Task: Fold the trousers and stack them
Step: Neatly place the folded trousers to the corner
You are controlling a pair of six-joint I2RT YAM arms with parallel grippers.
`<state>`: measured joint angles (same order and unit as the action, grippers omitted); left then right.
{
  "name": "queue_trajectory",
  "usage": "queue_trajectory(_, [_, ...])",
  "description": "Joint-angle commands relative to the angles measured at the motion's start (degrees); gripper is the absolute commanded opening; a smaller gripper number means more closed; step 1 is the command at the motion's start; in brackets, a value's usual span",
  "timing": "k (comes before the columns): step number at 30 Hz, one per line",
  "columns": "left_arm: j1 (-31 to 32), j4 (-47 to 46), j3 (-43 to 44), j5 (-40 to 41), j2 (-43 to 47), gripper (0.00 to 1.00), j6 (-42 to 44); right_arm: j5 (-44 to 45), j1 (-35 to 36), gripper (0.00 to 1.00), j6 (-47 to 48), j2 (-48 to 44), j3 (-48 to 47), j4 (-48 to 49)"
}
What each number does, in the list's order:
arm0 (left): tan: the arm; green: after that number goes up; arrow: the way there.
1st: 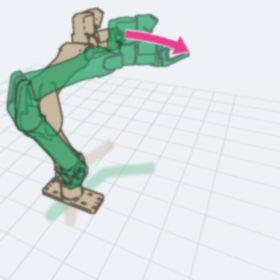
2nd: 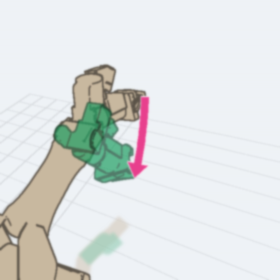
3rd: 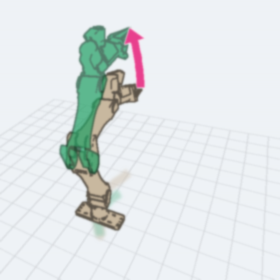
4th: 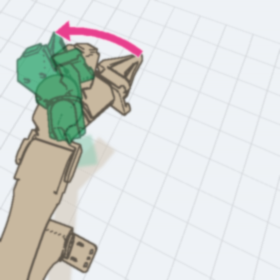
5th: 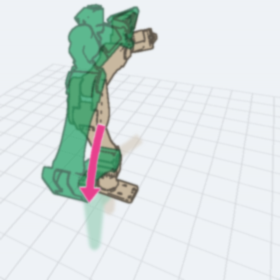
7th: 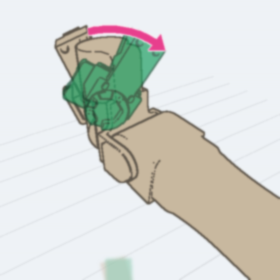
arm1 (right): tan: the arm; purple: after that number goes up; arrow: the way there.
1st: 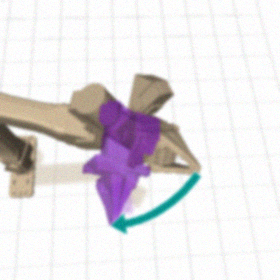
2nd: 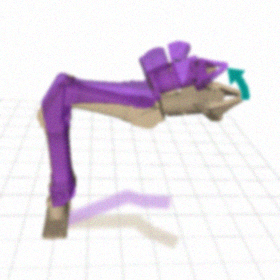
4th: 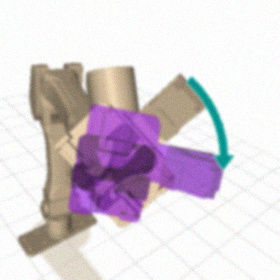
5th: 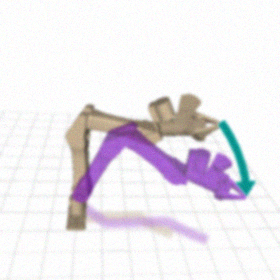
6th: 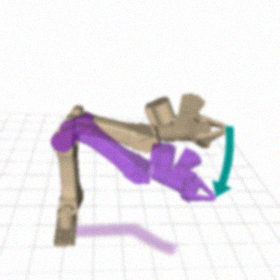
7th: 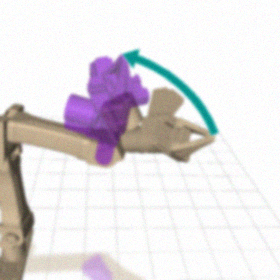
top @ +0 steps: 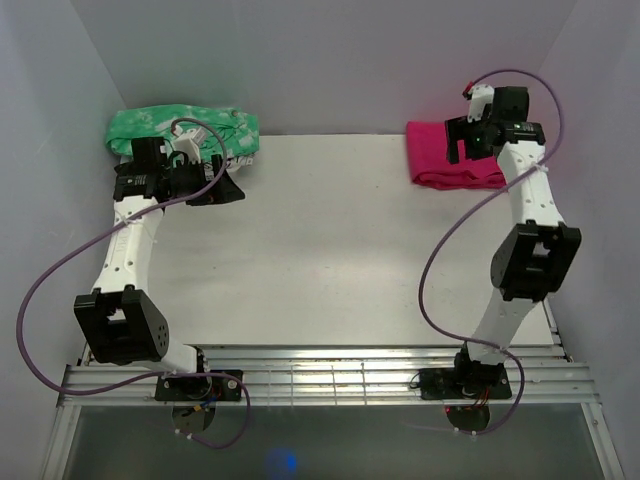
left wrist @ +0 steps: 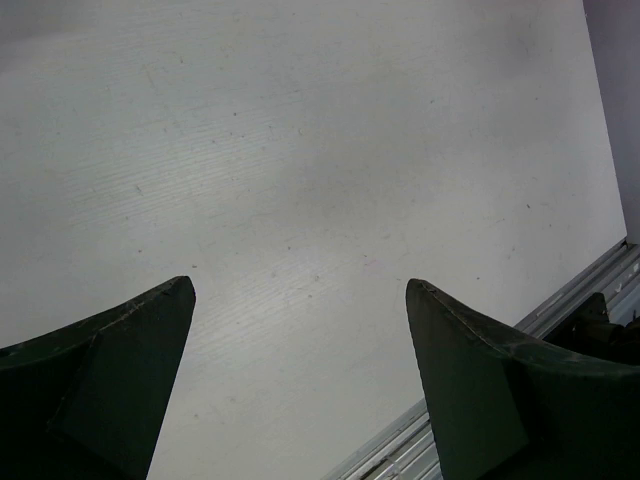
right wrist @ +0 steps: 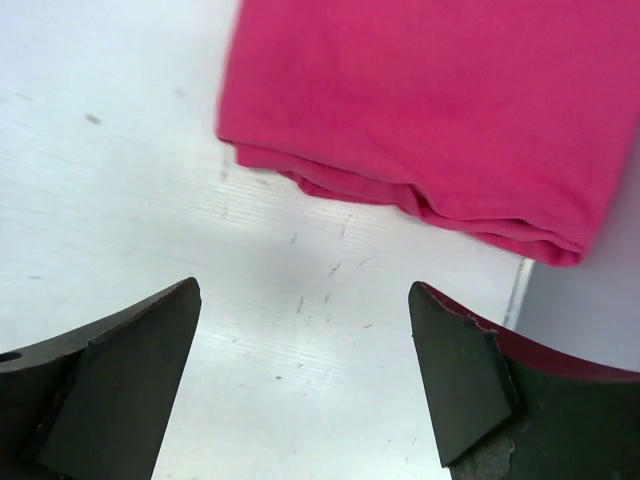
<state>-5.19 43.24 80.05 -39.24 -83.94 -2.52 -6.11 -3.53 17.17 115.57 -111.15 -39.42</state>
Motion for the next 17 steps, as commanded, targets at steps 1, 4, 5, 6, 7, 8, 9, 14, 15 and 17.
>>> queue_trajectory(1, [-0.35,0.79,0.99,-1.01,0.62,0.98,4.26,-5.32,0.02,0.9,-1.59,-14.56,4.69,-2.68])
queue_trajectory(4, [-0.43,-0.96,-2.43,-0.22,2.11,0.98,5.59,-9.95,-0.07,0.9,-0.32,-23.44,16.2,-2.85])
queue_trajectory(5, [-0.43,-1.4,-4.88,0.3,3.59,0.98,6.04,-13.46,-0.07,0.9,0.14,-25.55,22.24,-3.29])
queue_trajectory(6, [-0.43,-2.54,-6.21,0.57,4.48,0.98,6.3,-14.97,-0.07,0.9,0.23,-27.83,25.17,-3.56])
queue_trajectory(7, [-0.43,-3.07,-7.7,0.92,5.53,0.98,6.39,-16.99,-0.07,0.9,0.49,-31.86,27.81,-3.99])
queue_trajectory(8, [-0.43,-3.43,-9.11,1.1,6.59,0.98,7.0,-19.62,-0.07,0.9,1.37,-33.72,30.44,-4.52])
queue_trajectory(9, [-0.43,-3.69,-11.82,1.27,8.42,0.98,7.44,-20.34,-0.07,0.9,1.72,-37.83,35.69,-4.79])
queue_trajectory(14, [-0.43,-4.22,-17.73,2.94,13.09,0.98,8.59,-17.99,-0.07,0.9,4.1,-48.14,48.21,-2.86])
queue_trajectory(15, [-0.43,-4.39,-18.35,2.86,13.71,0.98,8.59,-17.45,-0.07,0.9,4.27,-50.33,49.53,-2.6])
queue_trajectory(17, [-0.43,-4.31,-19.32,1.9,15.29,0.98,8.85,-16.75,-0.07,0.9,4.28,-51.84,52.08,-2.07])
